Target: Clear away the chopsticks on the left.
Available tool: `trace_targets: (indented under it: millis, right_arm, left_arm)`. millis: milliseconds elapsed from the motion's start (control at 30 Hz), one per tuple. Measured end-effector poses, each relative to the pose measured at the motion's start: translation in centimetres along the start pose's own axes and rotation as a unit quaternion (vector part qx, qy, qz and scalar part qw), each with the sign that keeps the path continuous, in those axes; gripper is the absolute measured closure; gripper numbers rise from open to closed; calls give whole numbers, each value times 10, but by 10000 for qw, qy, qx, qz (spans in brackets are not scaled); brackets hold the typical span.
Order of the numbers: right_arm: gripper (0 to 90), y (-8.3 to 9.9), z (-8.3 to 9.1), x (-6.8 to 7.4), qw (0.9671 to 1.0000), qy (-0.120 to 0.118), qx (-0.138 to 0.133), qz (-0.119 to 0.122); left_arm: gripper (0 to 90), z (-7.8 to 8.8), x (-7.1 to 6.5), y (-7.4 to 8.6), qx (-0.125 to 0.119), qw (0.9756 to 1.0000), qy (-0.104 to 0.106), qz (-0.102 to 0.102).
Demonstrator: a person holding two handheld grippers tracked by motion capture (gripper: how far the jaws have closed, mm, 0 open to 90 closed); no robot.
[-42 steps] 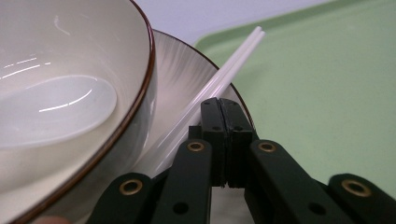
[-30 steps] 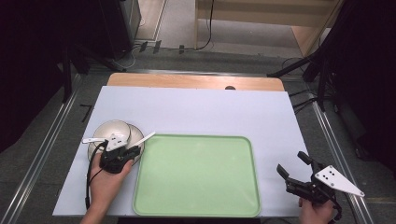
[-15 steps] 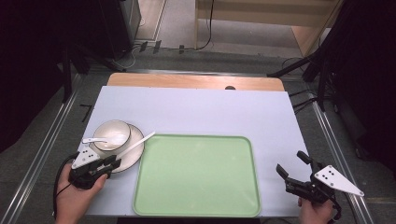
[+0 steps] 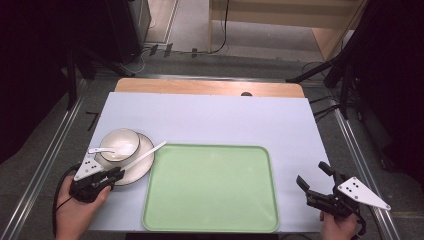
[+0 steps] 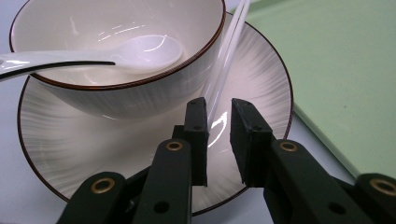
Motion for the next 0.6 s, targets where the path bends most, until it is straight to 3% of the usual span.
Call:
trace_targets:
  millis: [600]
  right_arm:
    - [129, 0, 0, 0, 10000, -1, 17, -3]
  left_arm:
    - [762, -1, 2, 2, 52, 9999, -76, -48]
Point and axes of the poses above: each handheld gripper's, and its own axes: z roughly backward along the jaws, y roughly out of its underside, x roughly to its left, the point moved 9 cm from there along -z, roughly forward along the jaws, and after that the axes turned 14 degrees about z, right-handed, at the moved point
